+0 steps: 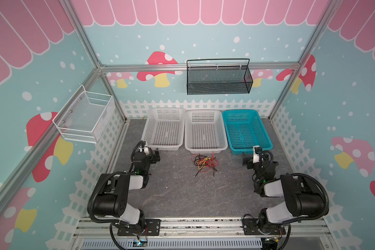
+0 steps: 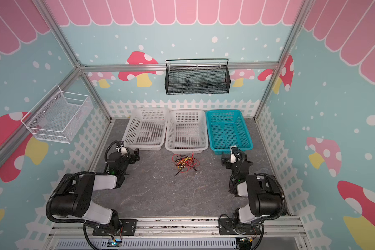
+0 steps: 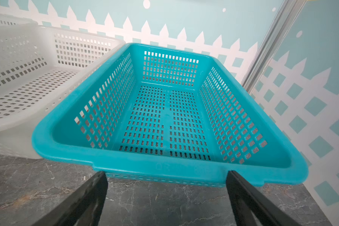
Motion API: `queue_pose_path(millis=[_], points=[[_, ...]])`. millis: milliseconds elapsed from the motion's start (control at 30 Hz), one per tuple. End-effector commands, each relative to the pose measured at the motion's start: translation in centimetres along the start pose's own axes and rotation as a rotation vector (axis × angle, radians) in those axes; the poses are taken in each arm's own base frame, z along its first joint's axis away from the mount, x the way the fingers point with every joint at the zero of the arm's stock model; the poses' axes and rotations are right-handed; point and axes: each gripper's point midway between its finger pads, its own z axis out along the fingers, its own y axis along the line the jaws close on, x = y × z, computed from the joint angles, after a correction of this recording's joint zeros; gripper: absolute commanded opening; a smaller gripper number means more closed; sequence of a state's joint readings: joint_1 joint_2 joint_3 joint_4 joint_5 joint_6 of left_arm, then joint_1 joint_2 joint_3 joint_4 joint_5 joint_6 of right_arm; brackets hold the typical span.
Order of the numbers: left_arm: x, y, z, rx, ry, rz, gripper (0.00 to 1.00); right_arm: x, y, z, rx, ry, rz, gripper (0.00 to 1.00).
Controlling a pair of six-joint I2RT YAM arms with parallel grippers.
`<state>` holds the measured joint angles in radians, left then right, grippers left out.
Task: Untangle and sort cables by color
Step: Untie the cable.
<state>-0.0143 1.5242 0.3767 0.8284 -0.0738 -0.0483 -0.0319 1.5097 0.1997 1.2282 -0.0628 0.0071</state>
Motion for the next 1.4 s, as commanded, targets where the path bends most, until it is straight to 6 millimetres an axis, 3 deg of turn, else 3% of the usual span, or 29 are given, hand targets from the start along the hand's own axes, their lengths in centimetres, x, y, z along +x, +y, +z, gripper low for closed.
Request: queue_pose_path(millis=[0, 1200, 1367], points=[[-1.5, -0.1, 0.4, 0.008, -0.048, 0.003, 1.00, -1.4, -0.5, 0.4, 0.018, -0.050, -0.022, 0.98], [-1.6, -0.1, 0.4, 0.009, -0.051, 0.003, 1.00, -1.4, -0.5, 0.4, 0.017, -0.051, -0.021, 0.98], [-2.6, -0.5, -1.0, 0.030, -0.096, 0.016, 1.00, -2.1, -0.7, -0.4, 0.034, -0.083, -0.017, 1.00]])
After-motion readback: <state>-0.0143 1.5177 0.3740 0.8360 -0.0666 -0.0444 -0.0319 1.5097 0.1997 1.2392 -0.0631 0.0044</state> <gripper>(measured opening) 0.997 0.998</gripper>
